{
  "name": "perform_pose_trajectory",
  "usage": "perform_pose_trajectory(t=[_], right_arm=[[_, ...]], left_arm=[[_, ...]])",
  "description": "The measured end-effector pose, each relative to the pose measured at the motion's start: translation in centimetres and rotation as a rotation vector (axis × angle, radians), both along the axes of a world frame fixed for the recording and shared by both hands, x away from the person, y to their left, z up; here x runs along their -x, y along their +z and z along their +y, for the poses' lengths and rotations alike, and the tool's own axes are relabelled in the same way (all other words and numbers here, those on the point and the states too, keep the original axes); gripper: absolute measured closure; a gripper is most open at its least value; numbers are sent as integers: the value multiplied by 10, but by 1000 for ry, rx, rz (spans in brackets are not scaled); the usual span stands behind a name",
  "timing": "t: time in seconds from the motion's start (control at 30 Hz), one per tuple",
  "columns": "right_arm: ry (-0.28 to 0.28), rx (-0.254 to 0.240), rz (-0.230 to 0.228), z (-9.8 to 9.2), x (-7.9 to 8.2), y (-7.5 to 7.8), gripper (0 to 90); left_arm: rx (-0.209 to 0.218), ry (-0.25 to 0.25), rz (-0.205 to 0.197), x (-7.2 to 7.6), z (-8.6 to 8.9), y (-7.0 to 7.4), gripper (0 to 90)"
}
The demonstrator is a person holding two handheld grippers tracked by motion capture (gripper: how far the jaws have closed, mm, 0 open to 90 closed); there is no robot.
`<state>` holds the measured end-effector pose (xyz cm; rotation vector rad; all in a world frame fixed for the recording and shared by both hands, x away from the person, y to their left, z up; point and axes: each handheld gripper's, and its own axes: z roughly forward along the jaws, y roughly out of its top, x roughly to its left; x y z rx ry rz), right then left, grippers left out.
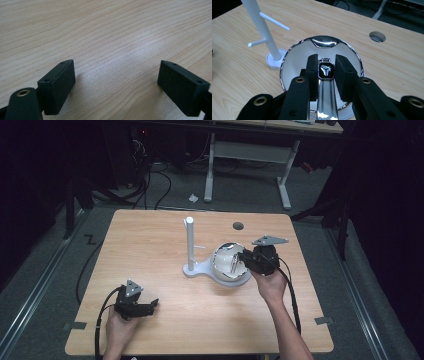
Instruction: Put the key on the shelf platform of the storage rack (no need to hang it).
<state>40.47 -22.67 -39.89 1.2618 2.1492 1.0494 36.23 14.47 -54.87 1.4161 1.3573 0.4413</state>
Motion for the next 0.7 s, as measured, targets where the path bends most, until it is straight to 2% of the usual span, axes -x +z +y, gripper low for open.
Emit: perform_pose_trajectory(t=[0.7], right_arm=[[-7,3,24,3,-8,-12,740]], left_arm=[[0,0,0,0,0,0,149]])
